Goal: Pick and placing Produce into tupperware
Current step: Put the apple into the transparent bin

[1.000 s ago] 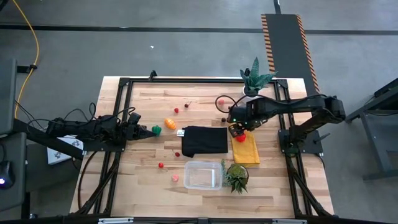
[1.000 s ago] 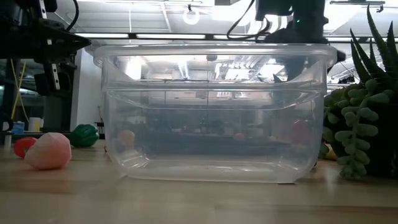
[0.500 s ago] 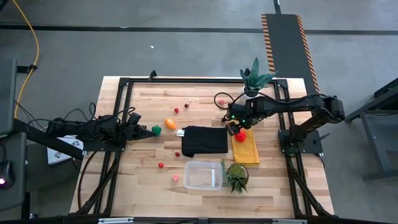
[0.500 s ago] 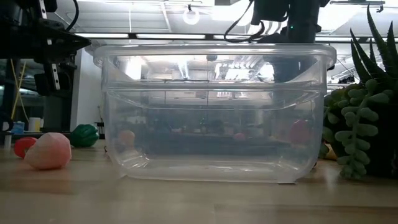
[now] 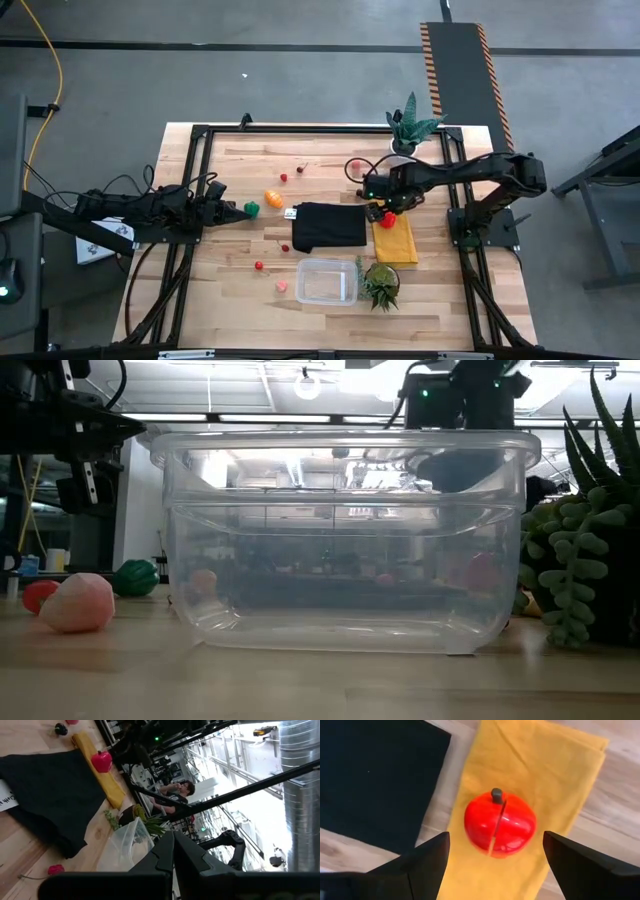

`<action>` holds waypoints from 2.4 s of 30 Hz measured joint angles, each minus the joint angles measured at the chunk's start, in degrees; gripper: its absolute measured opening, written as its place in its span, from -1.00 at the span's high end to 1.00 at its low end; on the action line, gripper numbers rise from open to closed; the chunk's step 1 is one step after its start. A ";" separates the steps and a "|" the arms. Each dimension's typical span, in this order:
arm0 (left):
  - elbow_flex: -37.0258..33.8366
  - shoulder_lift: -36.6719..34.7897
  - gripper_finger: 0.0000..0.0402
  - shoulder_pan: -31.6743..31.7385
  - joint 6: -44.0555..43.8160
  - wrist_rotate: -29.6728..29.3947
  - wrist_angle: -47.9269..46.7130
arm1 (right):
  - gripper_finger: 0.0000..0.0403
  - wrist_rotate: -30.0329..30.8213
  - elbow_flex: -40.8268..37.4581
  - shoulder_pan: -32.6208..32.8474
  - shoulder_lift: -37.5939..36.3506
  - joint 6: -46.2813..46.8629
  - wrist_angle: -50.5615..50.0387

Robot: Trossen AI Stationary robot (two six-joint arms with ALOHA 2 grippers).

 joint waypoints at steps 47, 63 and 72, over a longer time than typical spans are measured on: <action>0.00 0.00 1.00 -0.01 -0.26 2.14 0.52 | -0.55 -2.68 -6.29 -2.23 -0.04 0.31 8.03; -0.01 0.00 1.00 -0.01 -0.24 3.28 0.60 | -0.55 -3.07 -6.27 -2.29 0.59 -0.69 7.88; 0.00 0.00 1.00 -0.01 -0.24 3.37 0.66 | -0.55 -4.59 -6.27 -1.84 3.84 -1.52 8.69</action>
